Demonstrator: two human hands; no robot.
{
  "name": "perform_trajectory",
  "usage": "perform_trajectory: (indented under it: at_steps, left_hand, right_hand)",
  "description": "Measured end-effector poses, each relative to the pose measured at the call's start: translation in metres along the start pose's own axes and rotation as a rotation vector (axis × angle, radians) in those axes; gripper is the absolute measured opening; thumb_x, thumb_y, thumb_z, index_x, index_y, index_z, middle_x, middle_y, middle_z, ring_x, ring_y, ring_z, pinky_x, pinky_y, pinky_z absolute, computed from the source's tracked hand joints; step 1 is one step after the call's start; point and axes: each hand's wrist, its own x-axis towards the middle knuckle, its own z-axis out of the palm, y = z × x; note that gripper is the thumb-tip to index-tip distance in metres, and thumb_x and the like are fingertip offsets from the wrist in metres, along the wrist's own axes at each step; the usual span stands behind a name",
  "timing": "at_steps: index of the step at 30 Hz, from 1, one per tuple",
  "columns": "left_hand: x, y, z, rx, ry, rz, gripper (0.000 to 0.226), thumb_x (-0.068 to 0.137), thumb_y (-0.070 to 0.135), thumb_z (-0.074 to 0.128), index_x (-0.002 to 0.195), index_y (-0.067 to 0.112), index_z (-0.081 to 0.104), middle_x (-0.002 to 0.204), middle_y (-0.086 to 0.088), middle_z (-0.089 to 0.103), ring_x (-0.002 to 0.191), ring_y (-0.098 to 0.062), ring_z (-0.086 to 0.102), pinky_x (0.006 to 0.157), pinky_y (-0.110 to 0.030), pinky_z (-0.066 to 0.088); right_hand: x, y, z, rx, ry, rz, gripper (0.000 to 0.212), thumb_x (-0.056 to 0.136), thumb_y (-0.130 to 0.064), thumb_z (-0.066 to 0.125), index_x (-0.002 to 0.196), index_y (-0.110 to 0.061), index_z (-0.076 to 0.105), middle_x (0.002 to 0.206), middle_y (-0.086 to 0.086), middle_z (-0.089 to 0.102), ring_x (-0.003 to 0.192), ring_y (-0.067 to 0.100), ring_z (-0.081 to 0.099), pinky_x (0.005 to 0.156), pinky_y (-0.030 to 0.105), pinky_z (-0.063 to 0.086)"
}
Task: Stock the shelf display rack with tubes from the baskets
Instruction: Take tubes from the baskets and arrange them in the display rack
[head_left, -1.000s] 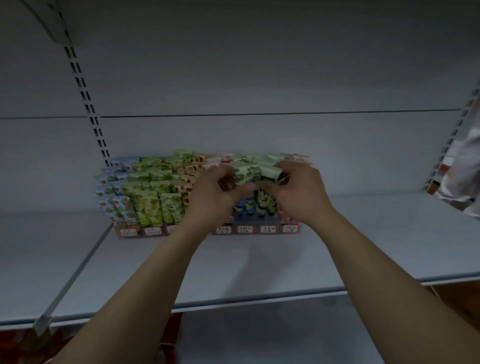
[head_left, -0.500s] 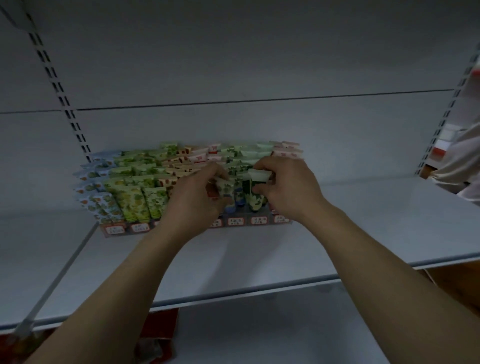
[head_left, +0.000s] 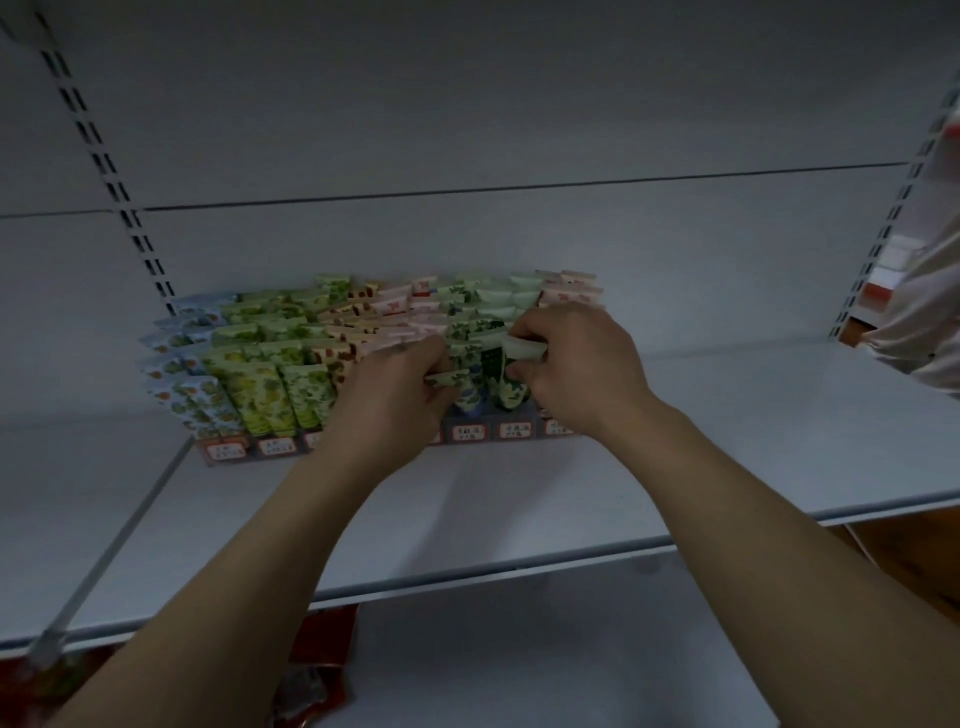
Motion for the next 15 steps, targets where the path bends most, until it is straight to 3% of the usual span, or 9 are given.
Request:
perform_trajectory:
  at_steps: [4, 9, 15]
  left_hand:
    - [0.001, -0.002, -0.003, 0.002, -0.023, 0.021, 0.018, 0.078, 0.015, 0.076, 0.084, 0.012, 0.06, 0.077, -0.004, 0.06, 0.07, -0.025, 0.052, 0.059, -0.03, 0.038]
    - [0.006, -0.006, -0.014, 0.029, -0.003, 0.069, 0.017, 0.074, 0.009, 0.077, 0.078, 0.009, 0.061, 0.069, -0.005, 0.061, 0.064, -0.025, 0.054, 0.056, -0.033, 0.045]
    - [0.002, -0.004, -0.005, 0.113, -0.03, 0.092, 0.013, 0.077, 0.011, 0.073, 0.082, 0.01, 0.061, 0.079, -0.011, 0.064, 0.072, -0.031, 0.057, 0.058, -0.038, 0.048]
  right_hand:
    - [0.0, 0.001, 0.001, -0.023, 0.007, -0.03, 0.031, 0.083, -0.026, 0.068, 0.114, -0.022, 0.066, 0.113, 0.004, 0.061, 0.108, 0.024, 0.051, 0.085, 0.036, 0.045]
    - [0.0, 0.003, 0.004, -0.02, 0.028, -0.05, 0.027, 0.082, -0.025, 0.068, 0.11, -0.021, 0.068, 0.107, 0.004, 0.062, 0.105, 0.024, 0.051, 0.08, 0.035, 0.044]
    - [0.001, -0.001, 0.013, -0.073, 0.063, -0.104, 0.021, 0.081, -0.023, 0.068, 0.101, -0.017, 0.07, 0.1, 0.004, 0.064, 0.1, 0.024, 0.051, 0.073, 0.03, 0.031]
